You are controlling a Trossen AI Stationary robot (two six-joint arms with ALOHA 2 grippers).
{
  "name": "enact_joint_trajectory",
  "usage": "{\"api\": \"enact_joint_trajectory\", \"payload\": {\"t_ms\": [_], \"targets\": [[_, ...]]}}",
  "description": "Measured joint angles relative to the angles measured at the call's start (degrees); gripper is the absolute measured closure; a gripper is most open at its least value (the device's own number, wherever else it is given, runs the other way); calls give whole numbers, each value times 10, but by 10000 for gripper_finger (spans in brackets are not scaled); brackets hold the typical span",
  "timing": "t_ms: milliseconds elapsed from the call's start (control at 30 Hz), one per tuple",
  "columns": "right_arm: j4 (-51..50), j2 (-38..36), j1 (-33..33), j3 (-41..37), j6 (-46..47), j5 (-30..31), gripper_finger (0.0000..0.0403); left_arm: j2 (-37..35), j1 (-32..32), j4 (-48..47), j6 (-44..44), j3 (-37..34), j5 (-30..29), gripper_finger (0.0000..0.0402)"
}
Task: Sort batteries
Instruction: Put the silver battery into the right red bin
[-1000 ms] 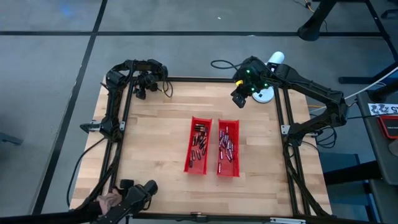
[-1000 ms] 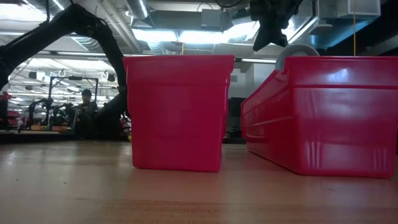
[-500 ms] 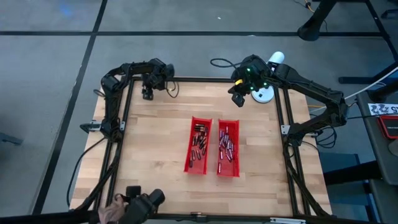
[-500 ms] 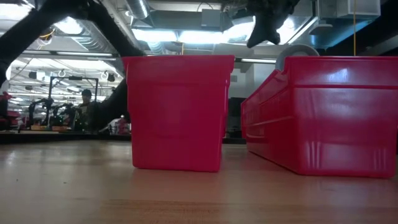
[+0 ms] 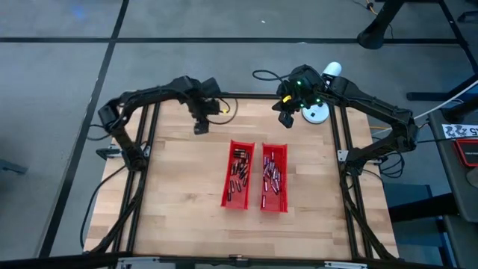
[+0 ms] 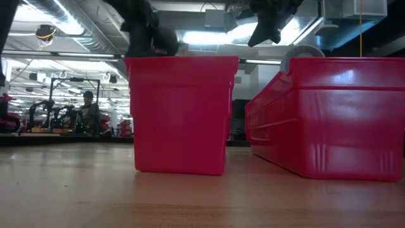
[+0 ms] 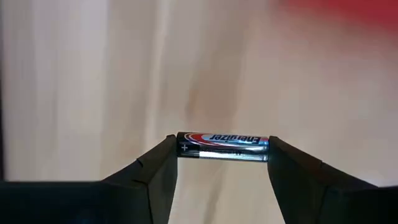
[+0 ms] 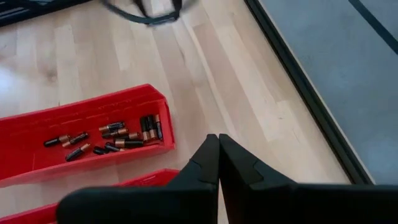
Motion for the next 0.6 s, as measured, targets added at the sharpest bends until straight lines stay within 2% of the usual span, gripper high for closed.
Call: {"api": "enact_joint_trajectory", "payload": {"t_ms": [133,267,500,600], "targets": [[0,0,0,0,2,0,397,-39,-44,83,-18,0,95,196],[-1,0,0,0,28,1,397,-56,-77,173,-50,0,155,196],[-31,0,0,0,117,6,397,-46,-135,295,-76,0,193,196],[-64,-7,1,0,153,35,397,-37,-168,340,-67,0,194,196]]}}
